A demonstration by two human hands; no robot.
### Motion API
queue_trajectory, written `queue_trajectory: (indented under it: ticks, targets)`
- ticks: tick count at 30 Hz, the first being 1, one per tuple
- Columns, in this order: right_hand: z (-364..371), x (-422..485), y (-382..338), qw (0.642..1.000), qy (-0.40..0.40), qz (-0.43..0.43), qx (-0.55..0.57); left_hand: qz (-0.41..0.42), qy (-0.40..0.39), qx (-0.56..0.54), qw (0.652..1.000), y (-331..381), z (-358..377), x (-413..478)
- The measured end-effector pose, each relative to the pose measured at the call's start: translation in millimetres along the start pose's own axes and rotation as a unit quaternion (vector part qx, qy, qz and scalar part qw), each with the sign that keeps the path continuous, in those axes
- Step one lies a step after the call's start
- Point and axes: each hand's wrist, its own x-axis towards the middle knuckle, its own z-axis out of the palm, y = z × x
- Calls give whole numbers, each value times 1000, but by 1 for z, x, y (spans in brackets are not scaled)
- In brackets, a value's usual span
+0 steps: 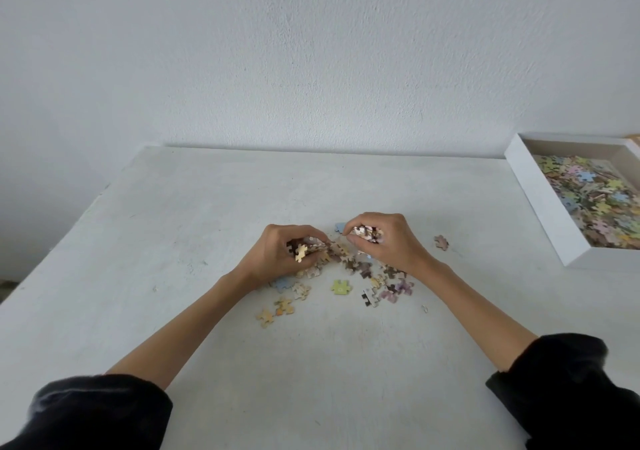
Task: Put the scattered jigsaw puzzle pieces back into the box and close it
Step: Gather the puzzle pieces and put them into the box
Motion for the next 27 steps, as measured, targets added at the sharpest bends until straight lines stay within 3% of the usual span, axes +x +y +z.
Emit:
queue_trajectory:
  ticks: [11, 27]
  targets:
    - [-38, 1, -17, 995, 22, 46, 88, 6, -4, -62, 998, 31, 4, 21]
    - [-182, -35, -7, 992, 108, 51, 46, 56, -29, -127, 990, 143, 66, 100]
